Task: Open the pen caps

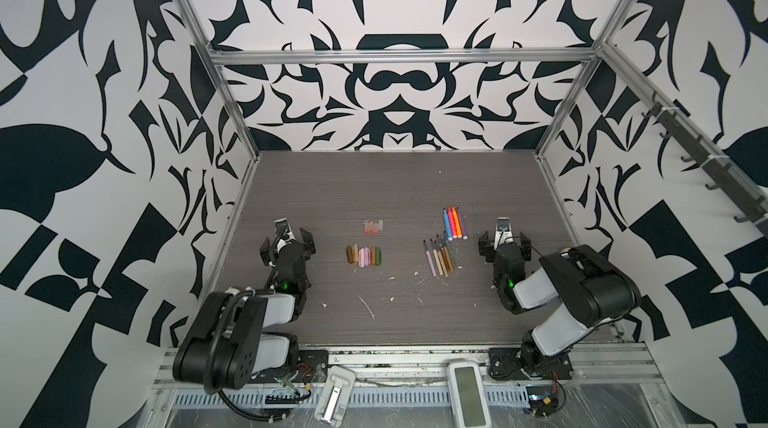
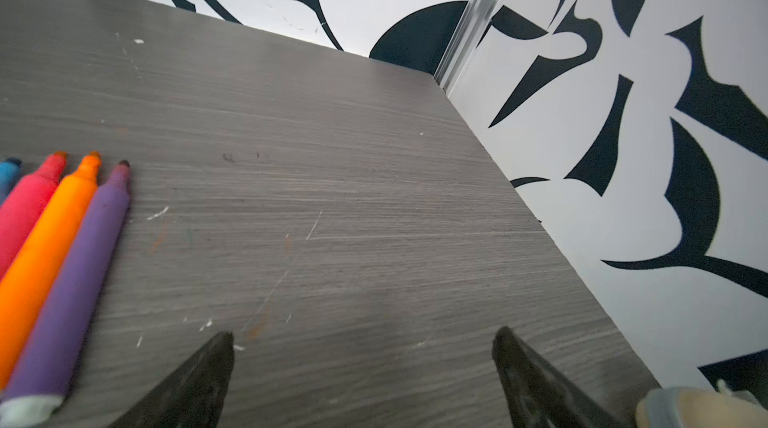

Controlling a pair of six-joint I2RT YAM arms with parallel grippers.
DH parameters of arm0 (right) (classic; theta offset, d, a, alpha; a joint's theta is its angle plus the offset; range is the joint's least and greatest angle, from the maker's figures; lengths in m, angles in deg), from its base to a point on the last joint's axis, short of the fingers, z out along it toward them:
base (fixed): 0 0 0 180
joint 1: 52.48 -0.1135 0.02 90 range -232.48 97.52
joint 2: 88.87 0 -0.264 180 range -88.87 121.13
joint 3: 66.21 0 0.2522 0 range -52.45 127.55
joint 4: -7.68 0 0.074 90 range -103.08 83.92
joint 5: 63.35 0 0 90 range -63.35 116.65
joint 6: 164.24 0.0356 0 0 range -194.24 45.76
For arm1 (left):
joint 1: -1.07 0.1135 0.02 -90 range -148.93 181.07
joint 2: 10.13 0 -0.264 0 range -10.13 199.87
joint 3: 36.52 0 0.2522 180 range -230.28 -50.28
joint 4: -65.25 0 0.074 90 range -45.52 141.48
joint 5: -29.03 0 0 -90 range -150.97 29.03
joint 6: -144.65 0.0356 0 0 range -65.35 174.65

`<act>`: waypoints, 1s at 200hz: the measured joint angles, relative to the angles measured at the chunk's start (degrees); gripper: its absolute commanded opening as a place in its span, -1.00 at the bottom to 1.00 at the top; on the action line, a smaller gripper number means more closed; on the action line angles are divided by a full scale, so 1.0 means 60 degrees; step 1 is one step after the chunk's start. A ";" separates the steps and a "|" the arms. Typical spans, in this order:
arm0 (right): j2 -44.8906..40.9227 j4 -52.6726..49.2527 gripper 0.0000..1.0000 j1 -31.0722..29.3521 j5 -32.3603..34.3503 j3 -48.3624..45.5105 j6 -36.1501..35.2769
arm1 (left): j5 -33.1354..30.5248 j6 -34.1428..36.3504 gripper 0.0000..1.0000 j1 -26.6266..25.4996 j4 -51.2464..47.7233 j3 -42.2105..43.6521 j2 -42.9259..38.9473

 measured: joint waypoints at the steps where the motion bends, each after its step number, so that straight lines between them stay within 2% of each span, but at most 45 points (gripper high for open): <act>1: -0.0007 -0.0011 1.00 0.0004 0.0000 0.0015 0.0000 | 0.0018 -0.0004 0.99 0.0022 0.0036 -0.0011 0.0044; 14: -0.0102 -0.0353 1.00 0.0047 -0.0025 0.0361 0.0098 | 0.0568 -0.0015 0.99 0.0561 0.0747 -0.0219 0.0987; 31: -0.0164 -0.0805 1.00 0.0153 -0.0102 0.0856 0.0251 | 0.1188 -0.0120 0.99 0.1042 0.0860 -0.0579 0.1785; 58: -0.0270 -0.1122 0.99 0.0215 -0.0146 0.1024 0.0386 | 0.2193 -0.0368 0.98 0.1508 -0.0280 -0.1534 0.1687; 87: -0.0266 -0.1384 0.99 0.0226 -0.0168 0.1024 0.0437 | 0.2805 -0.0437 0.98 0.1606 -0.0535 -0.2025 0.1665; 143: -0.0266 -0.1559 1.00 0.0226 -0.0211 0.1024 0.0441 | 0.3115 -0.0477 0.98 0.1606 -0.0933 -0.2018 0.1665; 169: -0.0423 -0.1865 1.00 0.0648 -0.1963 0.1020 0.0299 | 0.3122 -0.0488 0.98 0.1606 -0.0969 -0.2014 0.1665; 200: -0.0466 -0.2568 1.00 0.1173 -0.2237 0.1359 0.0688 | 0.3126 -0.0503 0.98 0.1606 -0.0969 -0.2018 0.1665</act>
